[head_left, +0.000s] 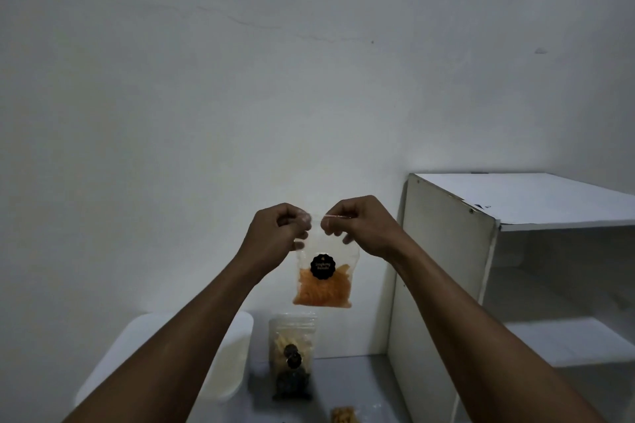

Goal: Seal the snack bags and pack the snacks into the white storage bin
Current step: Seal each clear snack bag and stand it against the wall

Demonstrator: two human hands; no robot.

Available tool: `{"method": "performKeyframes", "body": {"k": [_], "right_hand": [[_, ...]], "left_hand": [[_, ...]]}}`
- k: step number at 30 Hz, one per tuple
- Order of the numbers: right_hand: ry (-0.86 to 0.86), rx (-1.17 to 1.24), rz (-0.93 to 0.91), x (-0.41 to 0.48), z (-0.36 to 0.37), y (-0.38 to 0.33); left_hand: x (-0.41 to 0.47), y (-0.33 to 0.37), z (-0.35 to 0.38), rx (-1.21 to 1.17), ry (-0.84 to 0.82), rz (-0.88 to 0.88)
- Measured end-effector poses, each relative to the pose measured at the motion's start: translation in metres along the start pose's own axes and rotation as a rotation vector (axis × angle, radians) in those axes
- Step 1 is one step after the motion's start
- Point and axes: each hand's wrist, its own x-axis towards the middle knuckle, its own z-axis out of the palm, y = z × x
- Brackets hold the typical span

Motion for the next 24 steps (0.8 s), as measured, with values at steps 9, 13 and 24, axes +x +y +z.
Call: {"method": "performKeyframes", "body": {"k": [9,13,24], "right_hand": [[-0.019,0.269,0.108,-0.003,0.007,0.010],[0.028,0.261,0.103,-0.002,0.006,0.016],[0.017,0.275,0.102,0.000,0.013,0.016]], "left_hand": [[0.011,-0.009,-0.014,0.171,0.128,0.076],[0.010,-0.006,-0.015,0.008,0.045,0.005],[0.021,-0.001,-0.010,0.198,0.042,0.103]]}}
